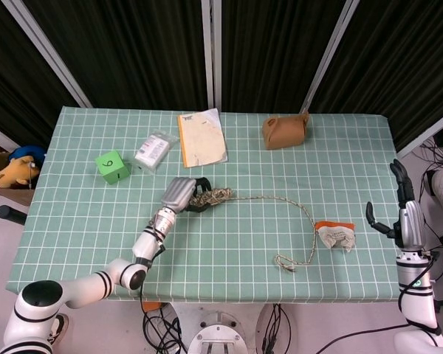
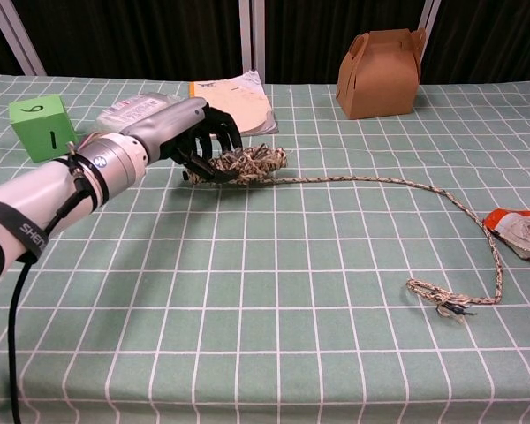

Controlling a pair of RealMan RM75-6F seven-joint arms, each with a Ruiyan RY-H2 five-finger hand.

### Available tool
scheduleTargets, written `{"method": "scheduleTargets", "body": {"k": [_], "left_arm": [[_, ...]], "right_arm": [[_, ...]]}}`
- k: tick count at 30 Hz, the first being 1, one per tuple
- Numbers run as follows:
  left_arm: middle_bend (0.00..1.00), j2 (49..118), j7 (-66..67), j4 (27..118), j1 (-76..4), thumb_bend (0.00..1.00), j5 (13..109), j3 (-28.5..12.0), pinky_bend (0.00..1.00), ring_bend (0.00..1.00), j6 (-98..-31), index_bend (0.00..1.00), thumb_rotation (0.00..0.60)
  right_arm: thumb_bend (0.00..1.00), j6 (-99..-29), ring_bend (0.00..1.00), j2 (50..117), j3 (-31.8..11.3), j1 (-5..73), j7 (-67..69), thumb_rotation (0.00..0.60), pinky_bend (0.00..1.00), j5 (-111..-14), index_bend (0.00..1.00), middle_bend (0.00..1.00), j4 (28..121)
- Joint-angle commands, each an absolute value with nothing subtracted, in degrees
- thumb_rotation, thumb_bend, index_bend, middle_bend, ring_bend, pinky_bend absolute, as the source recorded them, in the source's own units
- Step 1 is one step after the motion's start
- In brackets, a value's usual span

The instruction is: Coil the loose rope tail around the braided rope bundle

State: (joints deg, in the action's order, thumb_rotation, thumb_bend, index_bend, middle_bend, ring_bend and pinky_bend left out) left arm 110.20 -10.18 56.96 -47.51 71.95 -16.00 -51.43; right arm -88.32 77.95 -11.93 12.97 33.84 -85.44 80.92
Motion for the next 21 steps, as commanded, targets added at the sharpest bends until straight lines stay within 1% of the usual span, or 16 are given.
{"method": "scheduleTargets", "body": {"k": [1, 6, 8, 12, 14, 17, 21], "left_arm": [[0.68, 108.6, -14.4, 59.3, -46.6, 0.35, 73.3, -16.7, 0.67, 0.61, -53.6, 0.67, 0.600], [0.70, 104.9, -20.6, 63.9, -45.1, 0.35, 75.9, -17.5, 0.69, 0.63, -57.7, 0.69, 0.600], [0.70, 103.1, -21.9, 66.1, -44.4, 0.35, 76.6, -17.6, 0.69, 0.63, -58.9, 0.70, 0.600], [0.70, 99.3, -23.1, 72.2, -42.7, 0.35, 77.8, -17.2, 0.69, 0.63, -61.1, 0.70, 0.600], [0.70, 98.0, -22.8, 74.7, -42.1, 0.35, 78.4, -16.7, 0.69, 0.63, -61.9, 0.70, 0.600], [0.70, 96.3, -22.0, 78.3, -41.3, 0.35, 79.0, -16.2, 0.69, 0.63, -63.0, 0.70, 0.600], [0.70, 95.1, -20.5, 81.3, -40.7, 0.35, 79.2, -15.8, 0.69, 0.63, -63.9, 0.70, 0.600]], "right_arm": [[0.46, -88.3, 0.00, 77.9, -11.8, 13.0, 33.3, 0.600, 0.00, -85.6, 0.00, 0.00, 81.0], [0.45, -86.8, 0.00, 76.9, -10.8, 13.2, 30.8, 0.600, 0.00, -86.0, 0.01, 0.00, 81.5], [0.43, -85.3, 0.00, 76.5, -10.2, 13.4, 29.1, 0.600, 0.00, -85.7, 0.05, 0.00, 81.6], [0.34, -80.8, 0.00, 76.4, -9.5, 14.1, 22.4, 0.600, 0.00, -82.7, 0.20, 0.00, 82.0], [0.33, -78.3, 0.00, 76.6, -9.2, 14.7, 18.9, 0.600, 0.00, -81.1, 0.27, 0.00, 82.0], [0.32, -74.4, 0.00, 77.4, -9.2, 15.9, 14.1, 0.600, 0.00, -78.1, 0.33, 0.00, 82.0], [0.32, -70.0, 0.00, 79.1, -9.4, 17.6, 8.3, 0.600, 0.00, -74.3, 0.34, 0.00, 82.3]]}}
